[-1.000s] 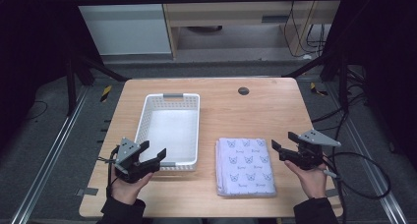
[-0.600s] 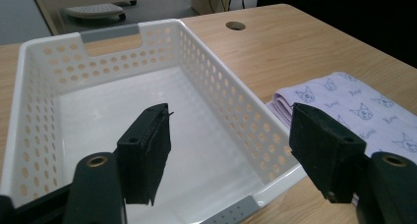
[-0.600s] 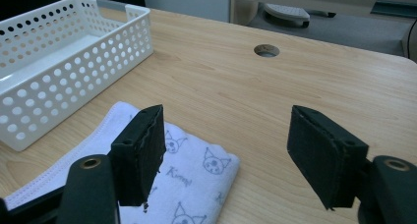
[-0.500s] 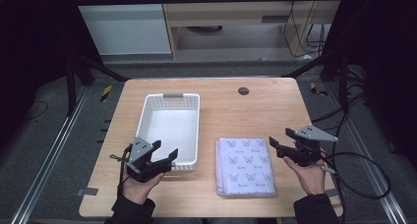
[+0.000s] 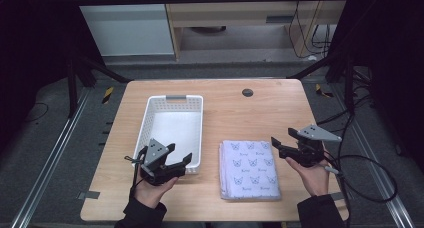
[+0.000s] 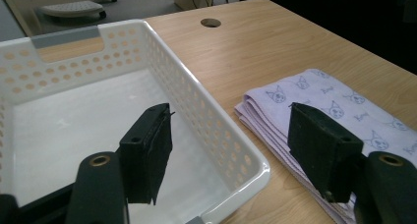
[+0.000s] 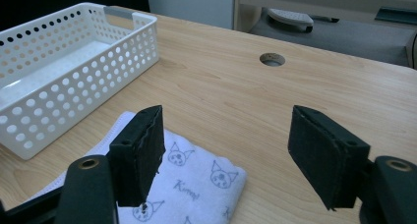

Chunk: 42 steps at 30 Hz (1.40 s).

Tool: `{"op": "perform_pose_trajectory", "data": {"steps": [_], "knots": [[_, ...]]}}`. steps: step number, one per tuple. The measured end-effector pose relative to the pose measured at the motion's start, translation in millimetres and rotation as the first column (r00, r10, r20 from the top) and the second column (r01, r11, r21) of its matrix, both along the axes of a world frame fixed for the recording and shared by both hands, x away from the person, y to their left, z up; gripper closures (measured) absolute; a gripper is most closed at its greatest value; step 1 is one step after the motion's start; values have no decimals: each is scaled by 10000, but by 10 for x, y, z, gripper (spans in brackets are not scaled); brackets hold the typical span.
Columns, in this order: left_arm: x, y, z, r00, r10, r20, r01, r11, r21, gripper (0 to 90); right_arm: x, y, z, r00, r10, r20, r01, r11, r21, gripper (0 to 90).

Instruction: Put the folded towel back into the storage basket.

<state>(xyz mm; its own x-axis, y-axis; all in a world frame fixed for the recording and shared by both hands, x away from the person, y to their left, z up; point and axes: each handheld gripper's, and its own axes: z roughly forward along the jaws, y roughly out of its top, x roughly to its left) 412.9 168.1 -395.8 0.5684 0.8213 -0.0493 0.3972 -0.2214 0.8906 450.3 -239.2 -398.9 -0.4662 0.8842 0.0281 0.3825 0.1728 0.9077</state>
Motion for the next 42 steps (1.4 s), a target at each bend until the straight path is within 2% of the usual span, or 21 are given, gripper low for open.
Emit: {"op": "perform_pose_trajectory", "data": {"steps": [27,42], "knots": [[-37,-503,-115,9970,-700,-345,713,9967,391,333,101,116,-22,9996,233,-157,-235,9997,-116,324],[-33,-779,-240,9947,-750,-704,800,9942,714,342,180,156,-76,9992,248,-302,-255,9994,-223,309]]}}
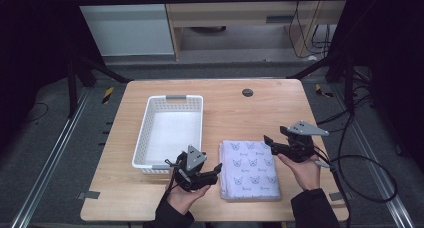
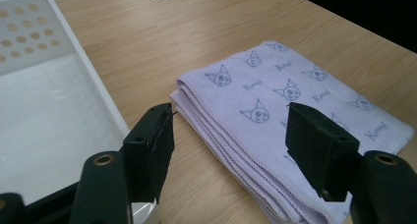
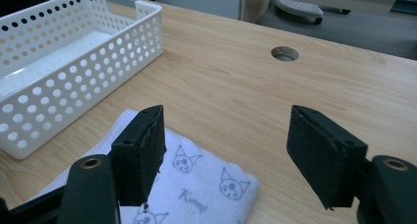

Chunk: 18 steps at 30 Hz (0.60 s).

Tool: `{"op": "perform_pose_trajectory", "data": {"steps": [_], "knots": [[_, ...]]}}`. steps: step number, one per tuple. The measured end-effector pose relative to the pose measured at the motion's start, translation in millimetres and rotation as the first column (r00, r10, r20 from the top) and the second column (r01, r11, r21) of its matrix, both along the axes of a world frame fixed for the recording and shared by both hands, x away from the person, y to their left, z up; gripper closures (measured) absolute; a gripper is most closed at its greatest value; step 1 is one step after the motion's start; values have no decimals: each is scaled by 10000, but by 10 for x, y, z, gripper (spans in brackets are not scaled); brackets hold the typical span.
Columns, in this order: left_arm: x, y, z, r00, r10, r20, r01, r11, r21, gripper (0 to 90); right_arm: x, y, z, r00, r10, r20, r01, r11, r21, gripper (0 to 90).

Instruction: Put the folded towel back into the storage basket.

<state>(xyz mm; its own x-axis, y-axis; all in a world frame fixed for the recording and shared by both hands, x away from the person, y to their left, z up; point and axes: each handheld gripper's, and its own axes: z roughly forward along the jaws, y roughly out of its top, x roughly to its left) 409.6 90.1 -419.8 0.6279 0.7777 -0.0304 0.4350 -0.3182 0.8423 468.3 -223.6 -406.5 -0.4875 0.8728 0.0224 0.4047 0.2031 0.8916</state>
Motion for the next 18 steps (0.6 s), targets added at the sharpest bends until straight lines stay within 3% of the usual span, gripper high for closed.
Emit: {"op": "perform_pose_trajectory", "data": {"steps": [18], "knots": [[-34,-139,-202,9990,-204,-405,217,9992,337,354,34,60,-78,9997,95,-206,-100,9996,-248,305]]}}
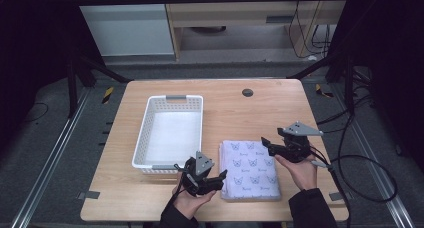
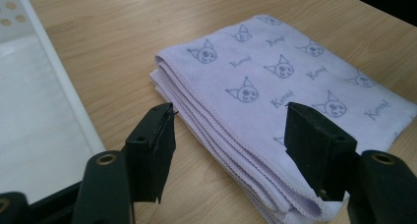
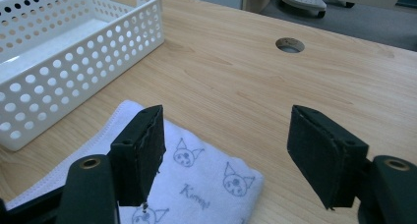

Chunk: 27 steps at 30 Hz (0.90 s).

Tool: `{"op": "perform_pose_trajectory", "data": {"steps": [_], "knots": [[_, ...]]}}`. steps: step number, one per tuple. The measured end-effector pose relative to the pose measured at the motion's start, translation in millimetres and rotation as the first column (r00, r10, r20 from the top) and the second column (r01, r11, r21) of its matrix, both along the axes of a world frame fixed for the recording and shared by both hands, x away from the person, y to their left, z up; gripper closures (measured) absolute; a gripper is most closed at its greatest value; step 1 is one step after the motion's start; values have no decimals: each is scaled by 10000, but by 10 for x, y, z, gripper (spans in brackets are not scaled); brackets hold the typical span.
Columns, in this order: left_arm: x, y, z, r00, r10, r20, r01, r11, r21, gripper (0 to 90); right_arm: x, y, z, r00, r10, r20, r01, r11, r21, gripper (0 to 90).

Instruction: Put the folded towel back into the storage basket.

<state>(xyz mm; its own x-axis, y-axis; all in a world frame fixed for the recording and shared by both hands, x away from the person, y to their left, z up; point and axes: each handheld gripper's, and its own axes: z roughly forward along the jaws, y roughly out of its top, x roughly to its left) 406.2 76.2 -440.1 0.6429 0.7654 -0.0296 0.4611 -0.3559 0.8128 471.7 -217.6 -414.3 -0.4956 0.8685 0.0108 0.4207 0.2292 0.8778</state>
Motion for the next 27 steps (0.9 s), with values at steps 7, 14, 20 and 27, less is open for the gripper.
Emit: {"op": "perform_pose_trajectory", "data": {"steps": [7,14,20,27], "knots": [[-18,-35,-41,10000,-20,-82,21,9999,146,362,-5,-43,-58,9999,-12,-122,17,9994,340,308],[-29,-100,-116,9997,-16,-262,23,9996,274,367,-5,-118,-167,9993,-170,-323,176,9997,188,309],[-26,-130,-176,9990,50,-435,-36,9995,314,368,15,-87,-225,9989,-168,-446,164,9998,-85,310],[-27,-151,-241,9981,80,-606,-59,9994,346,366,25,-58,-258,9981,-81,-603,76,9999,-94,310]]}}
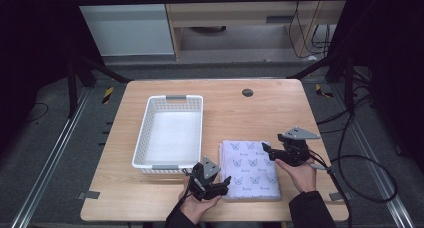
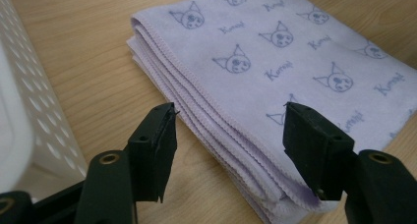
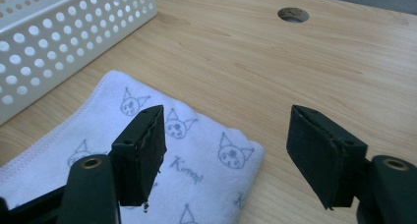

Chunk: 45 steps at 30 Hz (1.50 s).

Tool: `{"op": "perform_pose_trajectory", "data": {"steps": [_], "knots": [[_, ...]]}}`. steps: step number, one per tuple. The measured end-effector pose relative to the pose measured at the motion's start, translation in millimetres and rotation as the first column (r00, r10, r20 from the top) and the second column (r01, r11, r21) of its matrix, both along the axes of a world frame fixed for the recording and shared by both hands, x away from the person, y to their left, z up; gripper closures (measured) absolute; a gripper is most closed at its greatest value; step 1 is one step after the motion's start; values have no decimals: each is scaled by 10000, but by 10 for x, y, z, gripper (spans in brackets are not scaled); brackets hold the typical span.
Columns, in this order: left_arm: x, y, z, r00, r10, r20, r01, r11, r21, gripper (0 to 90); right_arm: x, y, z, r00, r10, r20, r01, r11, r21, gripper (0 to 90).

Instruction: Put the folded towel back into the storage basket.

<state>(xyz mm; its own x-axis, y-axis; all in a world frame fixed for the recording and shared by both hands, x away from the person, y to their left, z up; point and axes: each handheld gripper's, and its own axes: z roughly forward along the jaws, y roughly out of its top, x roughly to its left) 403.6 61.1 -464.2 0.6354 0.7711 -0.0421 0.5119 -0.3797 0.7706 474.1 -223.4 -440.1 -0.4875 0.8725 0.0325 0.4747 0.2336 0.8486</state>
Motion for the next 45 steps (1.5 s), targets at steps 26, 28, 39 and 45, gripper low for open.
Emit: {"op": "perform_pose_trajectory", "data": {"steps": [26,28,39,45], "knots": [[50,-104,-249,9973,288,-680,-273,9994,223,364,158,-10,-415,9925,-167,-1215,101,9984,-553,396],[51,-106,-255,9971,290,-704,-271,9992,281,363,161,0,-432,9919,-170,-1261,94,9981,-606,397],[82,-134,-309,9932,361,-1104,-336,9991,245,367,185,-7,-523,9837,-109,-1796,66,9997,-243,451],[60,-164,-321,9937,361,-1064,-341,9992,206,422,196,4,-556,9784,-147,-2061,124,9998,-125,487]]}}
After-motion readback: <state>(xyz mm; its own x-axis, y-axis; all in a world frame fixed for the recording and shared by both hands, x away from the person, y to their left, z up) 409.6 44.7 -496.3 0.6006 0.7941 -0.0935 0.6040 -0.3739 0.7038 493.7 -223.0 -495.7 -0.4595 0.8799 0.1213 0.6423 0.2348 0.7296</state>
